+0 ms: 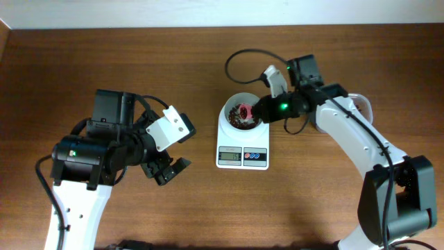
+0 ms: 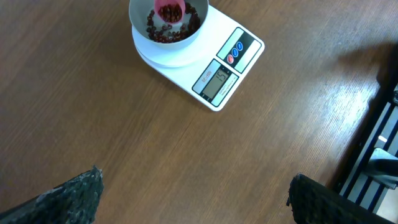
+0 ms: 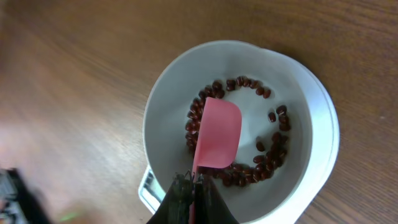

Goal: Scoop and weigh 50g on scale
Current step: 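Move the filled scoop over the bowl and pour beans in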

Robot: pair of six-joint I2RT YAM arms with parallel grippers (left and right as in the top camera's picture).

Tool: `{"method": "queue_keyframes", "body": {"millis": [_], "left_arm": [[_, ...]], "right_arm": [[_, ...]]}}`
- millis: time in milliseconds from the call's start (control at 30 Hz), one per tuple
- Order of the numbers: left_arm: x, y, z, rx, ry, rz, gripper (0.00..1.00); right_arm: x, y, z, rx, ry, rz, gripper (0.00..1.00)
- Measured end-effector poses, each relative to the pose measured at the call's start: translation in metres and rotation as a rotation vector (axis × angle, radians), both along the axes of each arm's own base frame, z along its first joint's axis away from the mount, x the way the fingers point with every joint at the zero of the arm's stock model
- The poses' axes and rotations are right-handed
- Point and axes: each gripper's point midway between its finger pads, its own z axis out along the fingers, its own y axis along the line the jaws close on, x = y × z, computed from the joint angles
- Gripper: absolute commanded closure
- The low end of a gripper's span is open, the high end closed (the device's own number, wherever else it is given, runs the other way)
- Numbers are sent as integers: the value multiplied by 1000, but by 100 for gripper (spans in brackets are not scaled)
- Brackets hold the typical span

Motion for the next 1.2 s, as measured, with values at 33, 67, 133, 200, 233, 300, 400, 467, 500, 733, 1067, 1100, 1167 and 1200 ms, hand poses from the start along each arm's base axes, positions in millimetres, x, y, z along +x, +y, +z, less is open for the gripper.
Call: {"method": "queue_keyframes", "body": {"millis": [33, 67, 133, 200, 233, 300, 400, 467, 500, 733, 1067, 1100, 1167, 1200], "left_arm": [[0, 0, 0, 0, 0, 0, 1], [0, 0, 0, 0, 0, 0, 1], [0, 0, 0, 0, 0, 0, 1], [0, 0, 0, 0, 0, 0, 1], [0, 0, 0, 0, 0, 0, 1], [0, 0, 0, 0, 0, 0, 1], [0, 0, 0, 0, 0, 0, 1], [0, 0, 0, 0, 0, 0, 1], [0, 0, 0, 0, 0, 0, 1], [0, 0, 0, 0, 0, 0, 1], [0, 0, 0, 0, 0, 0, 1], [0, 0, 0, 0, 0, 0, 1], [0, 0, 0, 0, 0, 0, 1], [0, 0, 0, 0, 0, 0, 1]], "right_arm": [[-3, 3, -2, -41, -4, 10, 96], [-2, 2, 1, -85, -14, 4, 96], [6, 9, 20, -182, -90, 19, 96], [6, 8, 30, -257, -116, 25, 96], [7, 7, 33, -274, -127, 22, 96], [6, 2, 32, -321, -129, 14, 96], [1, 8, 30, -350, -136, 32, 96], [2, 4, 29, -376, -141, 25, 96], [1, 3, 28, -381, -136, 26, 96], [0, 10, 30, -346, -135, 38, 96], [-4, 11, 29, -356, -152, 107, 96], [-2, 7, 28, -376, -149, 82, 96], [-5, 4, 26, -388, -137, 87, 96], [-6, 6, 27, -383, -140, 97, 96]]}}
